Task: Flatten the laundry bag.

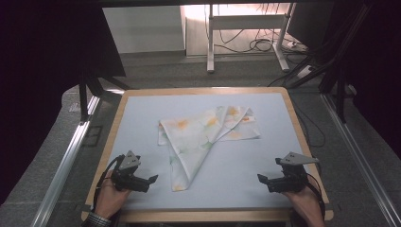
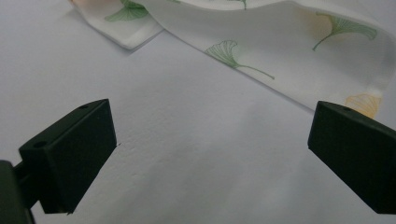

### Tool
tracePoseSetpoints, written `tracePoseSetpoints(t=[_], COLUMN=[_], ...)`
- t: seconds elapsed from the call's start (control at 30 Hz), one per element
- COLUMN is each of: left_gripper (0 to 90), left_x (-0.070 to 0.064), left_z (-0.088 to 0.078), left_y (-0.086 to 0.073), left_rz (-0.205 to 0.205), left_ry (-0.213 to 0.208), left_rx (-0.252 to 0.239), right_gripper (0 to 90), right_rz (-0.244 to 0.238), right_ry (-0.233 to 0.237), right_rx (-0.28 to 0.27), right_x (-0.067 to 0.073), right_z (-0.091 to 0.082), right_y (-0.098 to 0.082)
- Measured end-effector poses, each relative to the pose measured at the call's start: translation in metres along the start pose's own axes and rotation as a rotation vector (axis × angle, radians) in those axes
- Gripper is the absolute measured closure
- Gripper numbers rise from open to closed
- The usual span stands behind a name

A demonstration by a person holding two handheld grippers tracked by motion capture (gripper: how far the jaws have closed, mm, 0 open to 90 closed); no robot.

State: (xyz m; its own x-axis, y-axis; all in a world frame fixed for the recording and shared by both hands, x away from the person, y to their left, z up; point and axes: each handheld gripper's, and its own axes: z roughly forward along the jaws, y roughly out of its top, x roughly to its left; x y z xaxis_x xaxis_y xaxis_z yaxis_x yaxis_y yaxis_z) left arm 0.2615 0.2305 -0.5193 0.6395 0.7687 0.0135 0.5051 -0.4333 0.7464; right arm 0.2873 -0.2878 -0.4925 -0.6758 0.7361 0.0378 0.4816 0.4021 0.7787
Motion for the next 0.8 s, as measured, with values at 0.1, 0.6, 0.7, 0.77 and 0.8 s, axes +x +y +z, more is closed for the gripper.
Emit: tracePoseSetpoints(t=[0.1,0.6,0.7,0.77,0.8], left_gripper=[0.6,0.0,0.0,0.0,0.0], left_x=[0.0012,0.0003,-0.0016,-0.0036,-0.0046], left_z=[-0.0012,0.0026,0.0048,0.0059,0.0064], left_y=[-0.0005,-0.0013,-0.0011,-0.0005,-0.0002], left_rz=[-0.003,0.032,0.055,0.063,0.066], left_ry=[0.001,0.010,0.014,0.014,0.010], left_rx=[-0.011,-0.016,0.013,0.023,0.026], right_gripper=[3.8,3.7,3.7,3.7,3.7], right_rz=[-0.007,-0.033,-0.036,-0.037,-0.038], right_ry=[0.004,0.006,0.005,0.007,0.007], right_rx=[0.005,0.023,0.025,0.028,0.029], right_x=[0.0008,0.0044,0.0046,0.0048,0.0049], right_z=[0.0008,0.0037,0.0041,0.0042,0.0043], right_y=[0.0002,0.0006,0.0006,0.0006,0.0006])
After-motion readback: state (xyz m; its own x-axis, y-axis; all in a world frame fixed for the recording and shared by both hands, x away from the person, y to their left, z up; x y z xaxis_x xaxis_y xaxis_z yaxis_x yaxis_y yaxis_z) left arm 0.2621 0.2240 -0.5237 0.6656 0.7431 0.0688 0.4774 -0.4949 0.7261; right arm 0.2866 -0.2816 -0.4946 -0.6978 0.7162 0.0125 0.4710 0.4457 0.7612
